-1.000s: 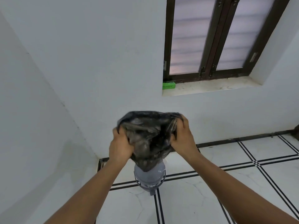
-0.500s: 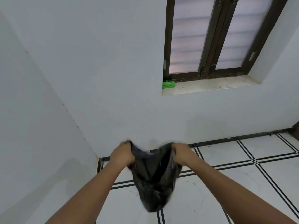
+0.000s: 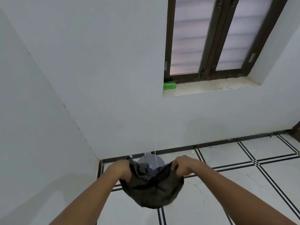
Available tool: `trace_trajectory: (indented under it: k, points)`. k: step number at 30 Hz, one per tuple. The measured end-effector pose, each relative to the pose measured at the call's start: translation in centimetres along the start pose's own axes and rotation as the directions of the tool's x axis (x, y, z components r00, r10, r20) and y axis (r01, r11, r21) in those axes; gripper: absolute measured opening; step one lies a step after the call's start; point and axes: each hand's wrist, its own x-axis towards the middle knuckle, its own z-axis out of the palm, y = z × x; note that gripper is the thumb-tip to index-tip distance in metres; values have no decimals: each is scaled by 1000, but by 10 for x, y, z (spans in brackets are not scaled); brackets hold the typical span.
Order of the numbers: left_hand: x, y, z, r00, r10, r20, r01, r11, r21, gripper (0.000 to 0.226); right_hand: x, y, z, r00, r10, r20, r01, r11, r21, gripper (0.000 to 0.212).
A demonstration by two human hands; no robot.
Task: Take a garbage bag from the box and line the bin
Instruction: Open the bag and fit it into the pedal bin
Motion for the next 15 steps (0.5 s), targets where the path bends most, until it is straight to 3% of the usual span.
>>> trace_trajectory:
  k: [3, 7, 9, 12, 15]
  points:
    - [1, -4, -7, 961, -80, -265, 27, 979, -200, 63, 12, -7, 2, 954, 32, -298, 30, 979, 202, 16]
    - [-9, -14, -12, 894, -125, -431, -4, 958, -287, 67, 16, -15, 9, 734, -58, -677, 78, 997, 0, 16]
    - [-10, -22, -8, 854, -125, -506, -42, 951, -305, 67, 14, -18, 13, 662, -107, -741, 123, 992, -33, 8]
    - [-13, -38, 1, 779, -123, -615, -86, 951, -298, 77, 13, -26, 18, 642, -111, -759, 67, 994, -88, 40]
    - [-18, -47, 9, 685, -115, -719, -118, 957, -264, 82, 8, -35, 26, 620, -104, -778, 50, 994, -93, 48]
